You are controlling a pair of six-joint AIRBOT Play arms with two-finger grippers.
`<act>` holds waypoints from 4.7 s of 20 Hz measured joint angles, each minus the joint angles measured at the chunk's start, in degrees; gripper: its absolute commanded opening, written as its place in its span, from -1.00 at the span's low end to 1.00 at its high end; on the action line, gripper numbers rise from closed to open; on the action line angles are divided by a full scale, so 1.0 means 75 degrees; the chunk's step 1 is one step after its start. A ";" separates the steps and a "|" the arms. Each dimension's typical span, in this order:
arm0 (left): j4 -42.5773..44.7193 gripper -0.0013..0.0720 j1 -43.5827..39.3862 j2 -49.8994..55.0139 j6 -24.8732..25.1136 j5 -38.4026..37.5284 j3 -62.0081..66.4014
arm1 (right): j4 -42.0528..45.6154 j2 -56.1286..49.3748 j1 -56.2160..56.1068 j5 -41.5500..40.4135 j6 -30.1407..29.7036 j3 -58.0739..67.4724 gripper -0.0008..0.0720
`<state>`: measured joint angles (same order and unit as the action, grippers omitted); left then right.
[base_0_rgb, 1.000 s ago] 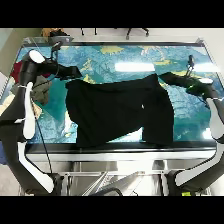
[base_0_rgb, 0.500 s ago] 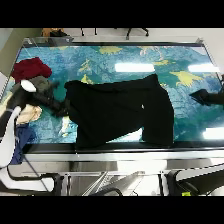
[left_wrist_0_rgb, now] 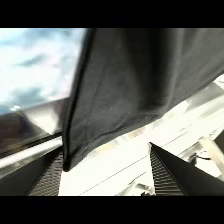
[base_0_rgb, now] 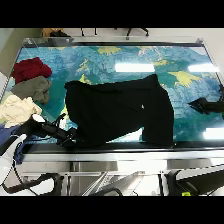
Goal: Fold the shirts.
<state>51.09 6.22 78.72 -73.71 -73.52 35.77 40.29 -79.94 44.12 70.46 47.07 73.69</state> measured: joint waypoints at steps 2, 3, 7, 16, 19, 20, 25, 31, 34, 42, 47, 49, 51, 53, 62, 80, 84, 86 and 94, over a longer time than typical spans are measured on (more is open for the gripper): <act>-0.0055 0.63 0.0000 -0.0026 0.0041 0.0192 -0.0157 | 0.0006 -0.0023 0.0006 0.0003 -0.0023 -0.0012 0.02; -0.0178 0.47 0.0000 -0.0032 0.0140 0.0262 -0.0207 | 0.0003 -0.0041 0.0003 0.0029 -0.0023 -0.0015 0.02; -0.0688 -0.93 -0.0006 -0.0020 0.0743 0.1341 -0.0175 | 0.0003 -0.0233 -0.0239 0.0201 -0.0061 -0.0023 0.03; -0.0291 -0.93 0.0093 -0.0029 0.0764 0.1000 0.0982 | -0.0198 -0.1052 -0.1673 0.0254 -0.0111 -0.0009 0.02; -0.0111 -0.93 0.0259 -0.0029 0.0688 0.0839 0.1288 | -0.0181 -0.1180 -0.1970 0.0414 -0.0114 0.0035 -0.02; -0.0067 -0.93 0.0338 -0.0029 0.0635 0.0787 0.1411 | -0.0117 -0.1192 -0.2011 0.0498 -0.0114 0.0079 -0.33; 0.0012 -0.93 0.0554 -0.0038 0.0577 0.0312 0.2162 | 0.0265 -0.1049 -0.2072 0.1279 -0.0070 0.0495 -0.92; -0.0230 -0.93 0.0443 -0.0484 0.0568 -0.0184 0.3197 | -0.1317 -0.0388 -0.1990 0.2407 -0.0050 0.0755 -0.92; -0.0752 -0.93 0.0609 -0.1384 0.0551 -0.0423 0.4374 | -0.3115 0.0577 -0.1751 0.2626 -0.0055 0.1207 -0.92; -0.1489 -0.93 0.2707 -0.4167 0.0560 -0.0137 0.9209 | -0.6120 0.4424 -0.0560 0.1139 -0.0519 0.3010 -0.93; -0.1582 -0.93 0.3742 -0.4415 0.0673 -0.0230 1.0314 | -0.5202 0.5534 -0.0254 0.0044 -0.0749 0.3258 -0.92; -0.1533 -0.93 0.3529 -0.4095 0.0705 -0.0458 1.0130 | -0.5120 0.5319 -0.0219 0.0239 -0.0746 0.3252 -0.92; -0.1533 -0.93 0.2996 -0.3684 0.0851 -0.0694 0.9702 | -0.5202 0.4908 -0.0271 0.0691 -0.0679 0.3147 -0.92; -0.1416 -0.93 0.2276 -0.3174 0.0982 -0.0799 0.9072 | -0.5167 0.4453 -0.0656 0.1040 -0.0627 0.2757 -0.92; 0.0493 -0.93 0.0714 0.0428 0.1192 0.1139 0.6846 | -0.3182 0.0612 -0.3698 -0.1676 -0.1320 0.1673 -0.93; 0.2929 -0.93 -0.0323 0.3803 -0.0178 0.0761 0.8690 | -0.0367 -0.2294 -0.3867 -0.2474 -0.0131 0.3660 -0.93; 0.3147 -0.93 -0.0458 0.3821 -0.0286 0.1142 0.8259 | -0.0146 -0.2550 -0.3911 -0.2576 -0.0131 0.3666 -0.92; 0.3177 -0.93 -0.0513 0.3821 -0.0297 0.1378 0.8090 | -0.0090 -0.2678 -0.3931 -0.2594 -0.0163 0.3666 -0.91; 0.3252 0.80 -0.0443 0.3821 -0.0522 0.0583 0.8437 | 0.0271 -0.2206 -0.3786 -0.2320 0.0029 0.3666 0.16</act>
<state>75.48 2.90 107.37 -77.62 -69.14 99.04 42.33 -96.49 15.73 53.06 47.29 101.19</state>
